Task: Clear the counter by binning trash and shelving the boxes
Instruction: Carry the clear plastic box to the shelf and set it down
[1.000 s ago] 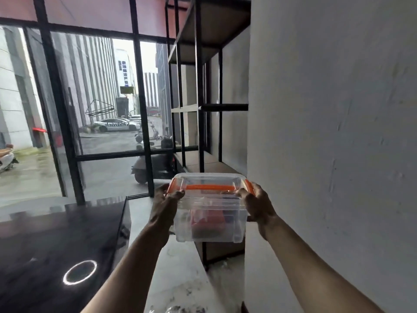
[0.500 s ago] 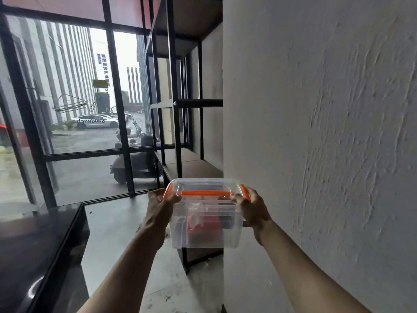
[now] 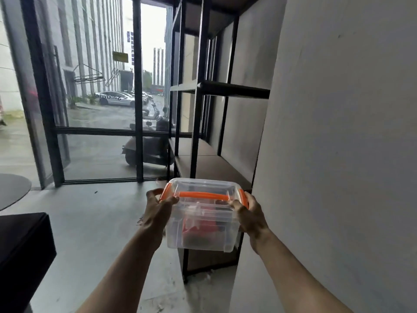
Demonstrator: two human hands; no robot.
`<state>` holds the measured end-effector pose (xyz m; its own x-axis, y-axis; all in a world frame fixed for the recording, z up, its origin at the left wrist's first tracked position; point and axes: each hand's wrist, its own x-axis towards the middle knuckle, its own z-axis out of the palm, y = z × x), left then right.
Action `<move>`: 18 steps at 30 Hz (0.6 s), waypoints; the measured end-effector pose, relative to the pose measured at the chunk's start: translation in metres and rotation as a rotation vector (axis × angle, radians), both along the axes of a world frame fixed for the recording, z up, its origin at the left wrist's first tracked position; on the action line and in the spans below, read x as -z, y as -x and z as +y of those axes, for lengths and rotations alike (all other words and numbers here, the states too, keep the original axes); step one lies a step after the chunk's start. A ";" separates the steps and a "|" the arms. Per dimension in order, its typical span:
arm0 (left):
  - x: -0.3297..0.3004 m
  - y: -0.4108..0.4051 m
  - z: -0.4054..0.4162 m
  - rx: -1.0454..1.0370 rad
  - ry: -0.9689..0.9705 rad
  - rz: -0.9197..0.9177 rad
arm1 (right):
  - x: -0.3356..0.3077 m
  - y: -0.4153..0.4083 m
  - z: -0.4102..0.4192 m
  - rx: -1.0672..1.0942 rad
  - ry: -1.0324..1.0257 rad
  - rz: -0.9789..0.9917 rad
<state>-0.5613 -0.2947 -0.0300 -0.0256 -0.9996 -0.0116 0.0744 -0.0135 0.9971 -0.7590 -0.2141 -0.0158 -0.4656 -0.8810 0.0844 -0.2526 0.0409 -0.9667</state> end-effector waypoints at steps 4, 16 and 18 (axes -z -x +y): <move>0.003 -0.001 -0.076 -0.045 0.003 -0.004 | 0.006 0.007 -0.091 -0.041 -0.003 -0.002; 0.023 0.008 -0.278 -0.179 -0.015 -0.050 | 0.036 0.030 -0.329 -0.211 -0.022 -0.076; 0.025 0.016 -0.318 -0.202 -0.009 -0.052 | 0.039 0.037 -0.377 -0.240 -0.018 -0.074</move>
